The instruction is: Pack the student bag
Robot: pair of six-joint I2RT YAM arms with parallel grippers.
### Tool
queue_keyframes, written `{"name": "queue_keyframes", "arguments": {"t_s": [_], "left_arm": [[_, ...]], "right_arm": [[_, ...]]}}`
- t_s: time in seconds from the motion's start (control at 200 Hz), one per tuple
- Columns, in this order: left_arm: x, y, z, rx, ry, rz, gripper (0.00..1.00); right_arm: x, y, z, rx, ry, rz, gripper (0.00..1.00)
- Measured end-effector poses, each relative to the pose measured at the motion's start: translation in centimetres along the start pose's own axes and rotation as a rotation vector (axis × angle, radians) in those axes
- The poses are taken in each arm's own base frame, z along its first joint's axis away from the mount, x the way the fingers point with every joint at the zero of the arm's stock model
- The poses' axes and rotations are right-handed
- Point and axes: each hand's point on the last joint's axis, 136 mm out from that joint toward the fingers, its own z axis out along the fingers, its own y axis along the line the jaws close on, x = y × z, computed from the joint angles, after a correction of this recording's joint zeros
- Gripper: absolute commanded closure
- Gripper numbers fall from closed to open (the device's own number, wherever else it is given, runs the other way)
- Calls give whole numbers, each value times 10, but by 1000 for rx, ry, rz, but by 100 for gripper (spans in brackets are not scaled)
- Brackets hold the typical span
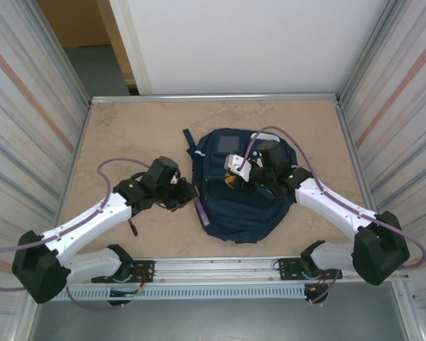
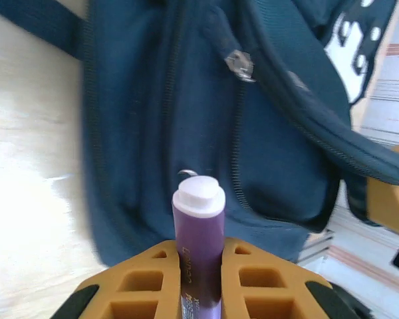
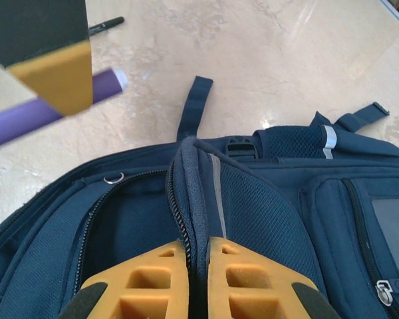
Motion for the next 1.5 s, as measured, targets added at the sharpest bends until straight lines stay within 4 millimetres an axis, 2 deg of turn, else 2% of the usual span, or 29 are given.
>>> {"name": "queue_keyframes", "arguments": {"t_s": [0.155,0.306,0.446,0.601,0.742,0.857,0.987,1.057,1.178,1.288,1.368,1.498], "left_arm": [[0,-23,29,56,-41,-121,92],[-4,-37,44,95,-107,-205,93],[-6,-41,52,99,-164,-252,93],[-9,-47,74,133,-193,-325,92],[-11,-48,94,140,-220,-357,86],[-20,-50,101,153,-257,-374,64],[-27,-51,106,179,-261,-343,49],[-26,-49,106,157,-241,-314,46],[-21,-43,98,116,-206,-265,45],[-11,-33,73,73,-192,-220,45],[-8,-22,33,34,-235,-181,44],[-21,4,-42,-18,-362,-152,44]], "right_arm": [[2,-3,0,18,11,23,100],[2,-5,-2,37,8,39,100],[1,-5,-2,40,1,48,100],[0,-7,-2,48,-6,69,100],[-2,-6,-1,46,-13,75,100],[-5,-7,0,52,-21,70,100],[-8,-14,-2,89,-31,60,100],[-10,-17,-4,97,-38,58,100],[-11,-16,-6,91,-46,57,100],[-15,-11,-6,68,-62,52,100],[-14,-7,-6,55,-58,54,100],[-9,-4,-6,44,-37,67,100]]}}
